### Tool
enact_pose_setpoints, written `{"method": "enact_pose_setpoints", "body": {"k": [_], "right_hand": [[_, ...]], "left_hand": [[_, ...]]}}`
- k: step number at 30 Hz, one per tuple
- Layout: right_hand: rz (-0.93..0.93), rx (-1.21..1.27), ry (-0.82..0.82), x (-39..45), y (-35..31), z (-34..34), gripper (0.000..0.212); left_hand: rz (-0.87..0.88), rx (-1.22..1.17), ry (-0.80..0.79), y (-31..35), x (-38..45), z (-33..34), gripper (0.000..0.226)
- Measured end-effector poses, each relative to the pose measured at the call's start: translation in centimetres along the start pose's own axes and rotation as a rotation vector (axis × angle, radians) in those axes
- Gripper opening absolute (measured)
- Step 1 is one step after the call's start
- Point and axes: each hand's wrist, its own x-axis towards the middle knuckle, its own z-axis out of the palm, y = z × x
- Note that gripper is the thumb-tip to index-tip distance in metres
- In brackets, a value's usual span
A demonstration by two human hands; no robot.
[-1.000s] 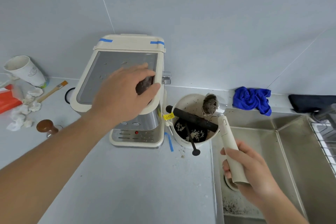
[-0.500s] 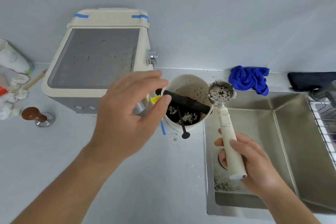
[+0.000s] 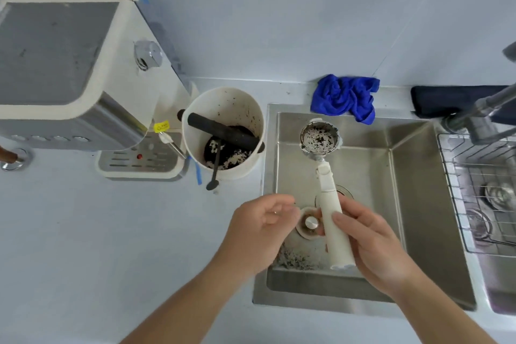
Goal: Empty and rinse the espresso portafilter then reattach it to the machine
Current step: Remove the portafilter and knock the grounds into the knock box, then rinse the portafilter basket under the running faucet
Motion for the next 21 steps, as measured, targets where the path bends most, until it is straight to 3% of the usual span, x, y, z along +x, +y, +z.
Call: {"method": "enact_pose_setpoints", "body": {"k": [6,9,15,21], "right_hand": [[-0.002,-0.054,0.035,-0.2,0.1,-2.8,0.034],[0.005,-0.055,0.030,-0.2,0.1,-4.0,0.031],[-0.002,-0.065,0.002,0.1,-0.1,-6.5,0.034],[-0.038,-0.123,0.016,0.3,-0.3,-9.3,0.034]], "left_hand": [[-0.060,0.080,0.034,1.1,2.6,5.0,0.041],[-0.124,-0.033,-0.012,1.8,3.7,7.3,0.045],[-0.146,-0.210,0.033,2.6,5.1,10.6,0.020],[-0.199,-0.202,0.074,2.8,6.1,12.9,0.025]]}}
